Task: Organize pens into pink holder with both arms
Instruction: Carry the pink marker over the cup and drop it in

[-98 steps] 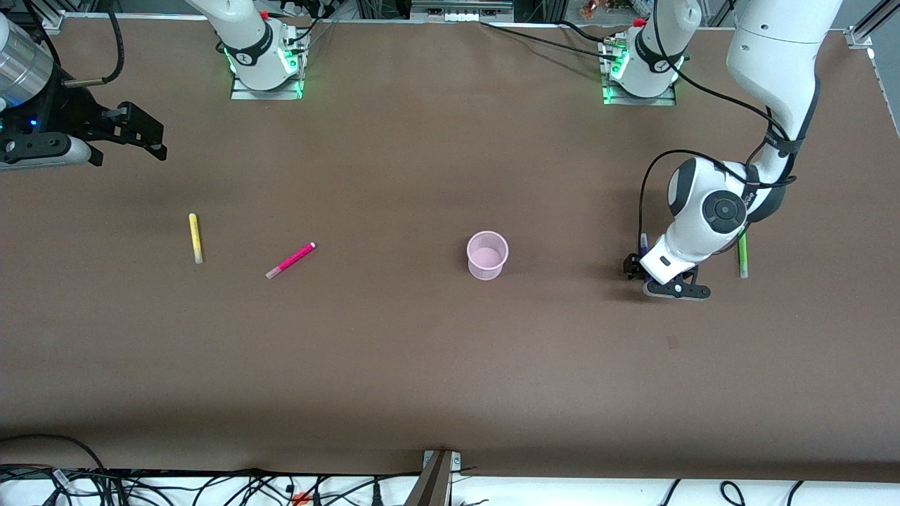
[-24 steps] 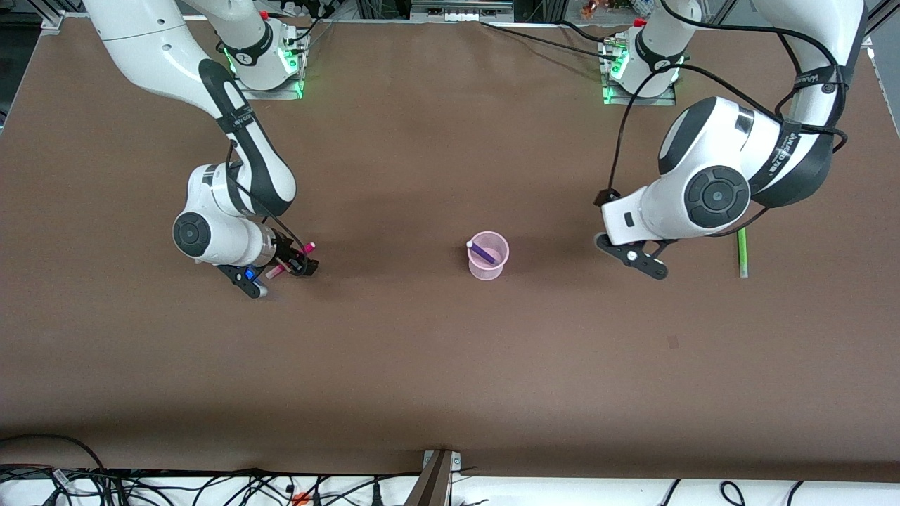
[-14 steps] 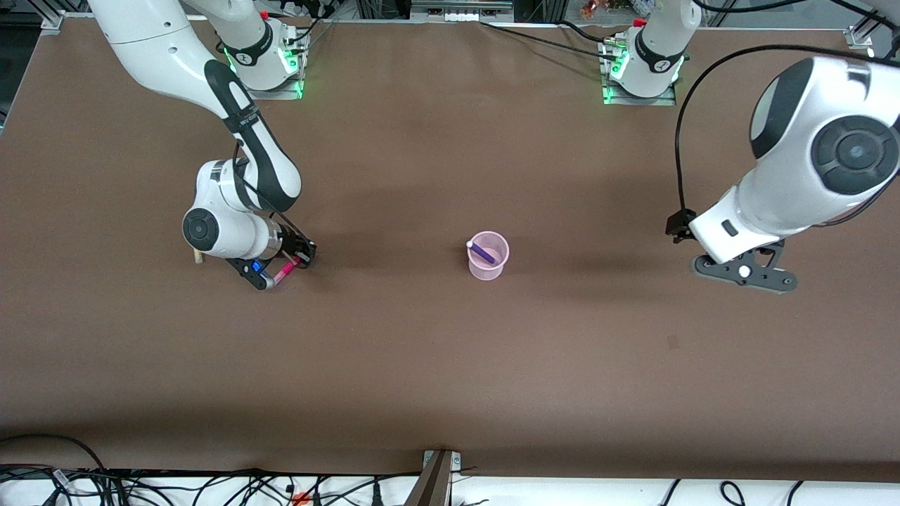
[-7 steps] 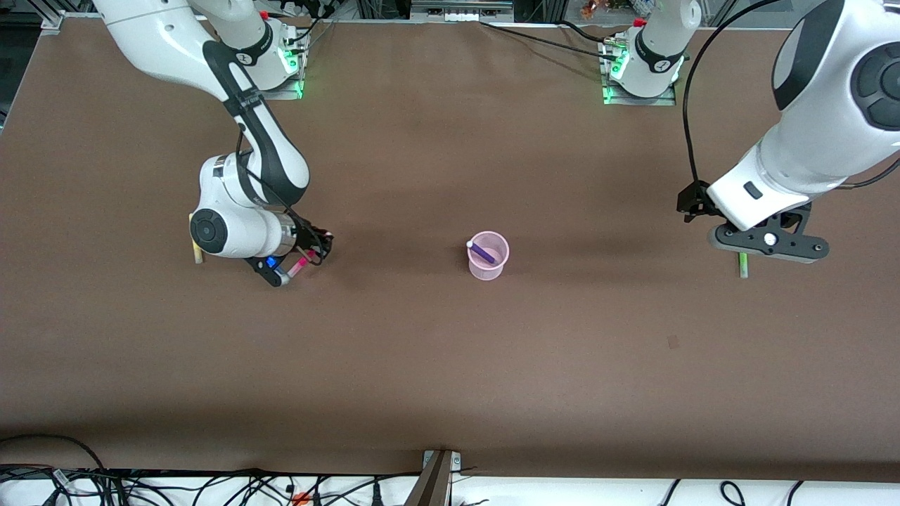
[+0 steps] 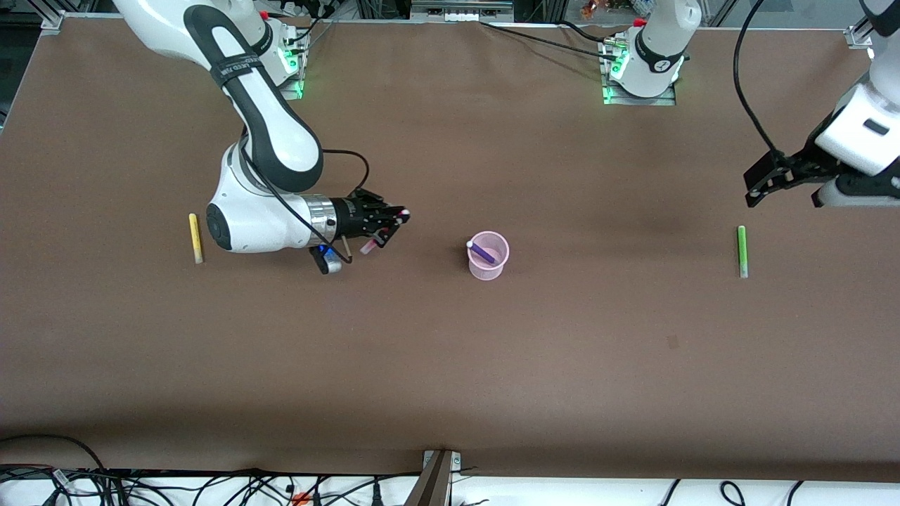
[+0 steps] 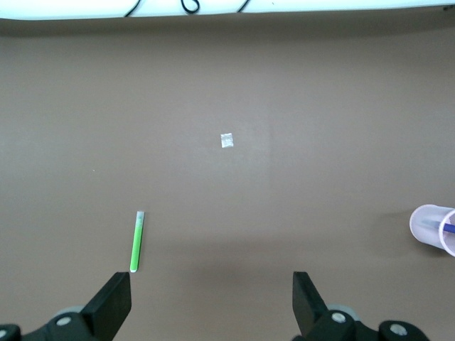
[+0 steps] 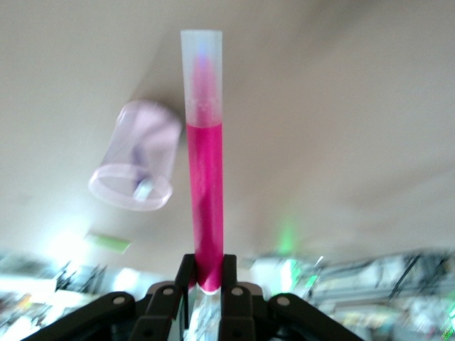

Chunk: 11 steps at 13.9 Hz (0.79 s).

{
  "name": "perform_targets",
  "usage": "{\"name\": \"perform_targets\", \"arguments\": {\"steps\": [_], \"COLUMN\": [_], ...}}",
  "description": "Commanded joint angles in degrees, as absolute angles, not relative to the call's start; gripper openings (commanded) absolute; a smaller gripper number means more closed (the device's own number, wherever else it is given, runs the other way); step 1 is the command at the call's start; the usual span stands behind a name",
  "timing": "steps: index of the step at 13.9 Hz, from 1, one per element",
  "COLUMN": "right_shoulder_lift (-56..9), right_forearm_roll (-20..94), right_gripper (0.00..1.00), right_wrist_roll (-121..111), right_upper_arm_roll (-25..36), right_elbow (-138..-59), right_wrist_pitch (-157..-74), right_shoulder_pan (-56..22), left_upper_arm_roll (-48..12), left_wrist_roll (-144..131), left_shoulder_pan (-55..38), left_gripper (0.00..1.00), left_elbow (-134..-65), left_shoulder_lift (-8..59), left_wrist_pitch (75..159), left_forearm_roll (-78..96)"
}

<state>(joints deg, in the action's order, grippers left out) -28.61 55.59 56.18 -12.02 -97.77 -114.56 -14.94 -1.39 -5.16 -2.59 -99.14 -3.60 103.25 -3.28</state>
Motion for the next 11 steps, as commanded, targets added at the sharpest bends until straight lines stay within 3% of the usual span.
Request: {"name": "perform_targets", "arguments": {"steps": [1,7,11], "right_shoulder_lift": [-30.58,-38.48,-42.27], "right_forearm_roll": [69.64,95.06,97.2], "right_gripper": [0.0,0.0,0.01], "right_wrist_roll": [55.56,41.59,41.49], "right_upper_arm_roll": [-12.22,-13.18,-13.18], "right_elbow": [-95.27,-92.57,-86.05], "right_wrist_pitch": [-113.9,-115.92,-122.87], "right_shoulder_pan": [-16.95,-23.54,-27.59], "left_upper_arm_roll": [-0.88,-1.41,-1.23], "left_wrist_roll": [-5.18,-5.89,-5.89], "left_shoulder_pan": [-2.47,-1.93,-1.93], "left_gripper": [1.0,1.0,1.0], "left_elbow": [-106.35,-101.96,-100.9], "left_shoulder_lift": [-8.0,-5.45,-4.57], "left_wrist_pitch": [106.97,101.52,100.2], "left_forearm_roll": [-2.2,-2.46,-3.08]}}
